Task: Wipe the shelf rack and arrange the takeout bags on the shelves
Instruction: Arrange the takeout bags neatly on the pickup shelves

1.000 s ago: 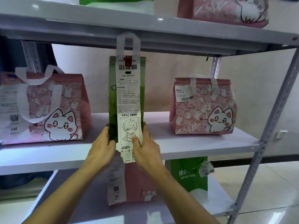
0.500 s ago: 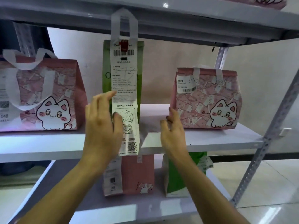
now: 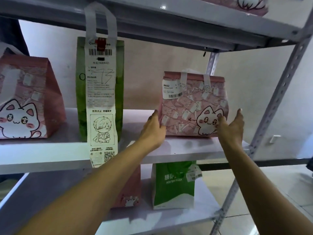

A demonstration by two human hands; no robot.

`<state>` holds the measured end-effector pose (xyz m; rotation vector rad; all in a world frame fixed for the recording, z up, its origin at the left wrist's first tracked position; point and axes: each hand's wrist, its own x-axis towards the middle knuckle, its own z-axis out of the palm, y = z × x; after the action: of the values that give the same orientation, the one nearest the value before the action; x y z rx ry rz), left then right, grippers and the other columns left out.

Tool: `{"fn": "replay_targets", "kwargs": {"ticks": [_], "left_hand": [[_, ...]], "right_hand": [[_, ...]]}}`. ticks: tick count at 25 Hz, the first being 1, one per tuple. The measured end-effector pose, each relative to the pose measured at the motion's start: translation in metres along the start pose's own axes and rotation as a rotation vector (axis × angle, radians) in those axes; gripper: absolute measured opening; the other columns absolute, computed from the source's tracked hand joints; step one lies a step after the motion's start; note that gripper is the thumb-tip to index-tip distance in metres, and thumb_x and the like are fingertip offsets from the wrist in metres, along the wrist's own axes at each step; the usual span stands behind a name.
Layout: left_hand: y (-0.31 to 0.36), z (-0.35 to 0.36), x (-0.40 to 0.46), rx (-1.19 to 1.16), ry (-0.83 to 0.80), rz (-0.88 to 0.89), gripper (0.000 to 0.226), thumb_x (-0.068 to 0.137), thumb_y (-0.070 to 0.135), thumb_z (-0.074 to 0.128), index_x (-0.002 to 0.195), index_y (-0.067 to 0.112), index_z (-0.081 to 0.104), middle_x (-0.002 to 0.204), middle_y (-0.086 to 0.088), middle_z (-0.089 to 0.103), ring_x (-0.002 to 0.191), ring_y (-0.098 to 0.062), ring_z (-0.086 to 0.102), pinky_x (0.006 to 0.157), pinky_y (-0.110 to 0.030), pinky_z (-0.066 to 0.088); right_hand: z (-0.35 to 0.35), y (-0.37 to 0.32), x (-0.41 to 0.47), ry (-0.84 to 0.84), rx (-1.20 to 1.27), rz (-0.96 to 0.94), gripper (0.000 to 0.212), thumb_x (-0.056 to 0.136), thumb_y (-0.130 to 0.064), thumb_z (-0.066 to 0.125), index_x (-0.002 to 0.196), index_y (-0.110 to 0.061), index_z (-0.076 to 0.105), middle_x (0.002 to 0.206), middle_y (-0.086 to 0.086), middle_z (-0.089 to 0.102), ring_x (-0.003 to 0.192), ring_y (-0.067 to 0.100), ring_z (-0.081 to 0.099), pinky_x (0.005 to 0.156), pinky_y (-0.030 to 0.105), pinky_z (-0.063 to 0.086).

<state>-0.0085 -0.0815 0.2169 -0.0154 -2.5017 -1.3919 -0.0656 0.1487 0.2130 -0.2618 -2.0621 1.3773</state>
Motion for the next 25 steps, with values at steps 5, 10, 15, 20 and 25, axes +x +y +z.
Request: {"fn": "replay_targets", "kwargs": {"ticks": [5, 10, 15, 20, 25], "left_hand": [[-0.003, 0.011, 0.02, -0.178, -0.041, 0.024, 0.036, 0.104, 0.032, 0.046, 0.14, 0.03, 0.046, 0.133, 0.006, 0.062, 0.12, -0.021, 0.06, 0.101, -0.039, 0.051], [0.004, 0.009, 0.0, -0.282, 0.084, 0.083, 0.014, 0.104, 0.026, 0.047, 0.117, 0.03, 0.052, 0.106, 0.019, 0.062, 0.1, -0.006, 0.063, 0.071, -0.018, 0.056], [0.015, -0.015, -0.061, -0.407, 0.101, 0.186, 0.016, 0.102, 0.021, 0.053, 0.116, 0.025, 0.06, 0.109, 0.017, 0.063, 0.093, 0.002, 0.061, 0.057, -0.005, 0.049], [-0.008, -0.043, -0.145, -0.403, 0.12, 0.243, 0.023, 0.099, 0.024, 0.058, 0.119, 0.033, 0.066, 0.119, 0.01, 0.066, 0.1, 0.003, 0.063, 0.072, -0.01, 0.054], [-0.066, -0.064, -0.243, -0.422, 0.074, 0.188, 0.018, 0.095, 0.029, 0.065, 0.112, 0.034, 0.069, 0.111, 0.015, 0.066, 0.101, -0.002, 0.065, 0.085, -0.021, 0.055]], "right_hand": [[-0.002, 0.008, 0.009, -0.115, 0.27, 0.083, 0.036, 0.099, -0.026, 0.054, 0.133, -0.017, 0.052, 0.124, 0.009, 0.065, 0.099, 0.016, 0.065, 0.086, 0.04, 0.058], [-0.035, 0.008, -0.018, 0.0, 0.357, 0.083, 0.037, 0.099, -0.037, 0.052, 0.134, -0.025, 0.052, 0.114, 0.004, 0.064, 0.096, 0.019, 0.066, 0.069, 0.039, 0.063], [-0.086, -0.015, -0.078, 0.036, 0.414, 0.036, 0.029, 0.102, -0.037, 0.05, 0.126, -0.024, 0.061, 0.104, 0.0, 0.07, 0.092, 0.017, 0.07, 0.068, 0.033, 0.064], [-0.128, -0.024, -0.155, -0.069, 0.476, 0.027, 0.017, 0.103, -0.033, 0.052, 0.112, -0.029, 0.066, 0.103, 0.001, 0.071, 0.099, 0.024, 0.07, 0.068, 0.037, 0.06], [-0.154, 0.008, -0.217, -0.346, 0.428, 0.078, 0.022, 0.099, -0.038, 0.056, 0.117, -0.034, 0.068, 0.117, 0.004, 0.071, 0.11, 0.022, 0.069, 0.078, 0.037, 0.062]]}}
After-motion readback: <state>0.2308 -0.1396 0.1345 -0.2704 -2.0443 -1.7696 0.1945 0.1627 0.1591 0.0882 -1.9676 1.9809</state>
